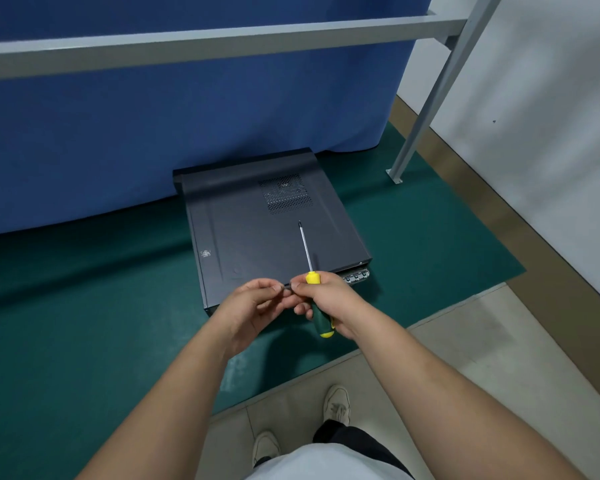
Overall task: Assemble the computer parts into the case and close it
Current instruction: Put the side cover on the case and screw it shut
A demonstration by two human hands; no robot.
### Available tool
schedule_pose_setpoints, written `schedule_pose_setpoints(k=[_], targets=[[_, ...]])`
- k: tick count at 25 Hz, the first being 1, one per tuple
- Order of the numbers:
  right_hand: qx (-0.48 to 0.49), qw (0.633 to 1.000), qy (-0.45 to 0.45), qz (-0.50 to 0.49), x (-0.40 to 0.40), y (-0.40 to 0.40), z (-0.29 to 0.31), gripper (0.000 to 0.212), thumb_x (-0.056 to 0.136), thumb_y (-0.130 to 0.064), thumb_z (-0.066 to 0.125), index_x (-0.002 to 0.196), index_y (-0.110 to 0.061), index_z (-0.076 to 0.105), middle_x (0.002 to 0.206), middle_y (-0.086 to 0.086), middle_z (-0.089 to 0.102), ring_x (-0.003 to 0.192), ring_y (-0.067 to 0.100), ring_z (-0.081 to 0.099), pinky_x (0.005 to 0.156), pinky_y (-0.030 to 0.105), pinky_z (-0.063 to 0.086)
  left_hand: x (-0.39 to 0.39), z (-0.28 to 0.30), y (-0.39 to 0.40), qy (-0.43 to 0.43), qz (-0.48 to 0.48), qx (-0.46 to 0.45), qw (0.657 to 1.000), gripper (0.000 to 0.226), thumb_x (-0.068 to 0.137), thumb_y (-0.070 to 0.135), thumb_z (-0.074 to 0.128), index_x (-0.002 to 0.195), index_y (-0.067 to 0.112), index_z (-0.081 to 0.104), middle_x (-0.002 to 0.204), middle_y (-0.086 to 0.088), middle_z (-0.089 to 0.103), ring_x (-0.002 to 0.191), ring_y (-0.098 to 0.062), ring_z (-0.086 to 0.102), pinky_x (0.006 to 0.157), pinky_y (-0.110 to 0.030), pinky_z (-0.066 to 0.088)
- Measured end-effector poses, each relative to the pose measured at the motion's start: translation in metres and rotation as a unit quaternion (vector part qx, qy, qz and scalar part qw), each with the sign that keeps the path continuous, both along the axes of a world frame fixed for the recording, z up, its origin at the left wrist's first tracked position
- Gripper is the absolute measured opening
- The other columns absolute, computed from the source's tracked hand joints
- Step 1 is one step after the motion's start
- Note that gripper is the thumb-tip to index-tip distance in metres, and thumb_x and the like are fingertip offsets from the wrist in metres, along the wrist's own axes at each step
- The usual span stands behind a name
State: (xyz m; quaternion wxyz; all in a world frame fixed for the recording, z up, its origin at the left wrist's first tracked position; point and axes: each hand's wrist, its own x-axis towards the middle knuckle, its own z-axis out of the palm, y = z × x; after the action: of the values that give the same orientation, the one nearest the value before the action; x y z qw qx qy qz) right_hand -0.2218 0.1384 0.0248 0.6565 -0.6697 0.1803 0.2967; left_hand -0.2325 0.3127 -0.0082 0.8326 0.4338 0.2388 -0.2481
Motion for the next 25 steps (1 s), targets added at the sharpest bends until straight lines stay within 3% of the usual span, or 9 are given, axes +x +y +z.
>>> schedule_pose_setpoints(k=[4, 7, 9, 12, 15, 18, 25], targets=[[-0.013, 0.999, 0.005, 0.045, -0.016, -0.003, -0.001, 0.01, 0.092, -0.002, 0.053, 0.091, -0.011, 0.05, 0.065, 0.007, 0.062, 0.053, 0.017, 0.052, 0.05, 0.027, 0.043, -0.001, 0.002, -0.013, 0.019, 0.137, -0.051, 0.989, 0.01, 0.098, -0.003, 0.056, 0.095, 0.005, 0.061, 0.108, -0.022, 0.075, 0.097, -0.031, 0.076, 0.077, -0.032, 0.063], [-0.031, 0.992, -0.025, 0.119, -0.03, -0.013, -0.008, 0.011, 0.097, -0.006, 0.061, 0.108, -0.009, 0.058, 0.082, 0.007, 0.072, 0.068, 0.017, 0.063, 0.058, 0.028, 0.052, -0.006, 0.002, -0.019, 0.039, 0.225, -0.101, 0.968, 0.007, 0.1, 0.001, 0.054, 0.101, 0.007, 0.058, 0.109, -0.02, 0.076, 0.101, -0.034, 0.075, 0.075, -0.039, 0.065], [-0.067, 0.984, -0.06, 0.154, -0.036, -0.02, -0.012, 0.02, 0.1, -0.017, 0.063, 0.121, -0.018, 0.065, 0.085, 0.003, 0.072, 0.068, 0.015, 0.066, 0.058, 0.027, 0.054, -0.01, 0.0, -0.017, 0.065, 0.277, -0.149, 0.947, 0.006, 0.101, 0.005, 0.055, 0.105, 0.005, 0.059, 0.113, -0.02, 0.075, 0.098, -0.033, 0.076, 0.076, -0.044, 0.065], [-0.158, 0.966, -0.107, 0.173, -0.045, -0.026, -0.017, 0.029, 0.099, -0.035, 0.065, 0.127, -0.044, 0.065, 0.077, -0.006, 0.073, 0.059, 0.007, 0.065, 0.051, 0.022, 0.048, -0.017, -0.005, -0.01, 0.089, 0.289, -0.186, 0.935, 0.009, 0.1, 0.006, 0.055, 0.107, 0.002, 0.059, 0.114, -0.019, 0.075, 0.099, -0.034, 0.076, 0.073, -0.052, 0.064], [-0.164, 0.963, -0.152, 0.152, -0.051, -0.025, -0.023, 0.016, 0.097, -0.033, 0.068, 0.113, -0.036, 0.067, 0.076, -0.009, 0.074, 0.055, -0.001, 0.062, 0.051, 0.018, 0.046, -0.025, -0.009, -0.006, 0.095, 0.298, -0.21, 0.926, 0.013, 0.098, 0.003, 0.052, 0.11, 0.002, 0.058, 0.114, -0.018, 0.075, 0.102, -0.035, 0.075, 0.074, -0.057, 0.062], [-0.174, 0.959, -0.154, 0.162, -0.057, -0.023, -0.028, 0.007, 0.095, -0.036, 0.069, 0.1, -0.032, 0.066, 0.079, -0.004, 0.076, 0.054, 0.003, 0.061, 0.055, 0.021, 0.049, -0.033, -0.013, -0.003, 0.099, 0.309, -0.21, 0.922, 0.016, 0.098, 0.003, 0.051, 0.112, 0.003, 0.056, 0.115, -0.018, 0.075, 0.103, -0.035, 0.075, 0.074, -0.058, 0.062], [-0.175, 0.961, -0.151, 0.154, -0.066, -0.022, -0.036, 0.005, 0.093, -0.035, 0.072, 0.095, -0.037, 0.068, 0.08, -0.001, 0.076, 0.064, 0.015, 0.066, 0.063, 0.035, 0.054, -0.043, -0.02, -0.001, 0.104, 0.304, -0.202, 0.925, 0.018, 0.101, 0.007, 0.052, 0.116, 0.0, 0.059, 0.114, -0.016, 0.076, 0.103, -0.032, 0.075, 0.079, -0.053, 0.059]])
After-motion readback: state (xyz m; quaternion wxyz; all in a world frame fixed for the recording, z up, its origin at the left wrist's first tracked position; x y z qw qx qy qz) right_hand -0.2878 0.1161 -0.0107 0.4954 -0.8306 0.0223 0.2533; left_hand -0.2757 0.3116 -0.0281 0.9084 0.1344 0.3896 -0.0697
